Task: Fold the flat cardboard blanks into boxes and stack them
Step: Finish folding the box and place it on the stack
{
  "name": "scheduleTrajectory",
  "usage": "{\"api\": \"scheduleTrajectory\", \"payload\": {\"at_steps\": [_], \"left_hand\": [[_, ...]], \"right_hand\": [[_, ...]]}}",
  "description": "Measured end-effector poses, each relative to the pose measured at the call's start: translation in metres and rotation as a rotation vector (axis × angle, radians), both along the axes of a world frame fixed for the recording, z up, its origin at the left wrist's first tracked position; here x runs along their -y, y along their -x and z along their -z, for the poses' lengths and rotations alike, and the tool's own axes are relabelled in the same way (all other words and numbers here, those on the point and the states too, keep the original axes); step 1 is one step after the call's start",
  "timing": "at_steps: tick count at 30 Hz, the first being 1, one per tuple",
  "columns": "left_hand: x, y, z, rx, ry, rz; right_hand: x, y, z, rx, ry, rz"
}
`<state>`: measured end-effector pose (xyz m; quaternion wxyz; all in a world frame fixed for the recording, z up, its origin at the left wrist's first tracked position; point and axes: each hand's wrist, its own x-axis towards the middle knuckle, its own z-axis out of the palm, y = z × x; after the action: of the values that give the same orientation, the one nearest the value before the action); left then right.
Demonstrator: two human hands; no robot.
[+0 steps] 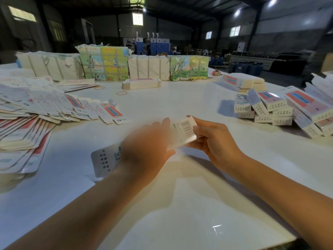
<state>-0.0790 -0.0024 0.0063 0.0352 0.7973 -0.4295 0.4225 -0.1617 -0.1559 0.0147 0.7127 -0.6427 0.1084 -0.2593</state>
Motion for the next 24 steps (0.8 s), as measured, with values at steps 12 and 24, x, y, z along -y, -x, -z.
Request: {"api": "scheduleTrajectory", "payload": {"at_steps": [12,24], "left_hand": [[0.004,0.004,0.003,-0.006,-0.012,-0.037],[-0.001,0.012,-0.010,-0.068,-0.038,-0.153]], "right_hand": [[-0.018,0.004,0.013,-0.027,0.697,0.210],[-0.017,0.004,0.008,0.013,0.573,0.180]]}}
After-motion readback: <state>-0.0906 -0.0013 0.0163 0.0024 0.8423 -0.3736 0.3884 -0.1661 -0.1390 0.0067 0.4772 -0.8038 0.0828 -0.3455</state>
